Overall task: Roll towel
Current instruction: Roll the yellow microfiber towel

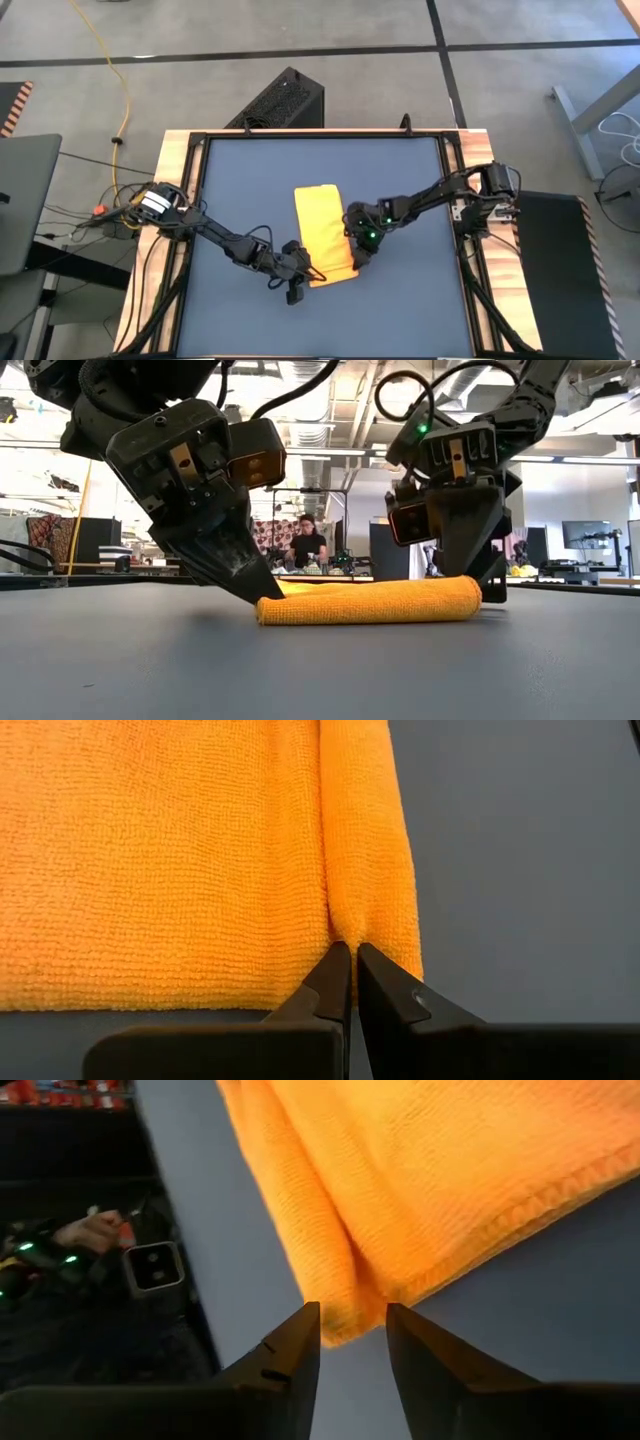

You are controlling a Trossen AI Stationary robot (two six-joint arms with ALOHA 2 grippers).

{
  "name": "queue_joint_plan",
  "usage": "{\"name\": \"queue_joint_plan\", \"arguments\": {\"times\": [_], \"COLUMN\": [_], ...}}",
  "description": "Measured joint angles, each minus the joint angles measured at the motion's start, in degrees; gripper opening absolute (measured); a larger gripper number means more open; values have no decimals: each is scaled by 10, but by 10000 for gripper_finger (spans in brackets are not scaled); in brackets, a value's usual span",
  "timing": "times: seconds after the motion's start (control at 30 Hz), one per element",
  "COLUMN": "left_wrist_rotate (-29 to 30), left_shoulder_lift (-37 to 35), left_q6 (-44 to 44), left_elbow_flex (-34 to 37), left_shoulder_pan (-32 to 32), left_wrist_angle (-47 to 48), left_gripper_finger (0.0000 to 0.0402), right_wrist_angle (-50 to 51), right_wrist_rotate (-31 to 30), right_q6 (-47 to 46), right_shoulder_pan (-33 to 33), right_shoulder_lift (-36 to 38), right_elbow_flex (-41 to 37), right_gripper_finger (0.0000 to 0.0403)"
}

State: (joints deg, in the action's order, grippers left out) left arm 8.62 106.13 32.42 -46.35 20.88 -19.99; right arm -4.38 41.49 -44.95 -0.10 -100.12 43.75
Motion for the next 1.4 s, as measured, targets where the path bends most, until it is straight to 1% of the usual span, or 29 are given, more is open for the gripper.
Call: {"name": "queue_joint_plan", "arguments": {"times": [0.1,0.23,0.27,0.33,0.43,0.63,0.83,1.03,1.1,1.17,1.4], "left_wrist_rotate": [-1,-7,-8,-10,-21,-42,-58,-60,-64,-65,-72], "left_shoulder_lift": [0,0,0,0,0,0,0,0,0,0,0], "left_q6": [0,-5,-5,-6,-6,-9,-9,-11,-12,-12,-13], "left_elbow_flex": [0,0,0,0,0,0,0,0,0,0,0], "left_shoulder_pan": [-2,-7,-7,-10,-15,-23,-27,-27,-27,-28,-29], "left_wrist_angle": [1,2,2,2,2,6,9,10,11,12,11], "left_gripper_finger": [0,0,0,0,0,0,0,0,0,0,0], "right_wrist_angle": [6,56,74,111,137,94,96,82,67,68,21], "right_wrist_rotate": [17,19,16,-9,-66,-186,-282,-428,-441,-441,-443], "right_q6": [4,35,46,70,113,249,398,477,493,502,531], "right_shoulder_pan": [-9,-12,-12,-12,-7,58,139,196,205,212,219], "right_shoulder_lift": [3,23,32,54,94,151,145,151,147,140,98], "right_elbow_flex": [0,0,0,0,0,0,0,0,0,0,1], "right_gripper_finger": [154,154,154,152,150,153,152,152,152,152,152]}}
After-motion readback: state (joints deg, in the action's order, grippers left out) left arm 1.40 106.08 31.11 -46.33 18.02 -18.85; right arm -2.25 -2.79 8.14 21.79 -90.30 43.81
